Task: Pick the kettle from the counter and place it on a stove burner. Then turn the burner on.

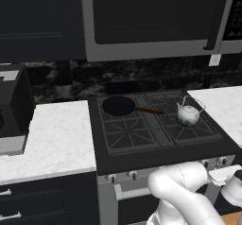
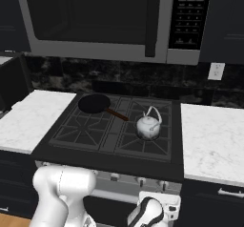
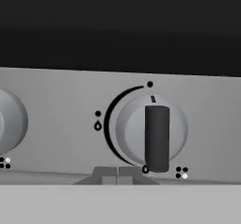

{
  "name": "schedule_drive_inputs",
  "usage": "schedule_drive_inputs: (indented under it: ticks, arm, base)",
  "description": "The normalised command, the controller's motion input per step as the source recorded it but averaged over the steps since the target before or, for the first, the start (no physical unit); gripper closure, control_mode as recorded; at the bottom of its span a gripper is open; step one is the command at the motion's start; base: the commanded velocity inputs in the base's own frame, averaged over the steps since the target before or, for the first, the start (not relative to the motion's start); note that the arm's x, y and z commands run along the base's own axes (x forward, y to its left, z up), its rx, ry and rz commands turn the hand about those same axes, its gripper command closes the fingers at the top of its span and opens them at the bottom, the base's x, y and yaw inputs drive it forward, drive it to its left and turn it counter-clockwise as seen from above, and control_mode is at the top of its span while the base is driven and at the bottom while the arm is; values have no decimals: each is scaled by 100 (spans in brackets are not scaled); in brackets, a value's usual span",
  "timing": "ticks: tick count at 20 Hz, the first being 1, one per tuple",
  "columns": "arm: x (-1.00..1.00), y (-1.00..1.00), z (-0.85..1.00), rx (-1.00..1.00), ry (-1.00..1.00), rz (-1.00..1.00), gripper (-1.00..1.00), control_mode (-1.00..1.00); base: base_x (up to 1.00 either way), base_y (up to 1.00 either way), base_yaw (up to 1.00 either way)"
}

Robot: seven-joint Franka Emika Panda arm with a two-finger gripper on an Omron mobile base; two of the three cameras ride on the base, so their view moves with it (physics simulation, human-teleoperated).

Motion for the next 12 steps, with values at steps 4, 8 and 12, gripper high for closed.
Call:
schedule_drive_inputs:
  ticks: [4,8,12]
  arm:
    - [0,-74,97,0,-15,0,100,-100]
    - [0,-69,100,0,-13,0,100,-100]
    - [0,-72,100,0,-11,0,100,-100]
  base:
    - [0,0,0]
    - [0,0,0]
    - [0,0,0]
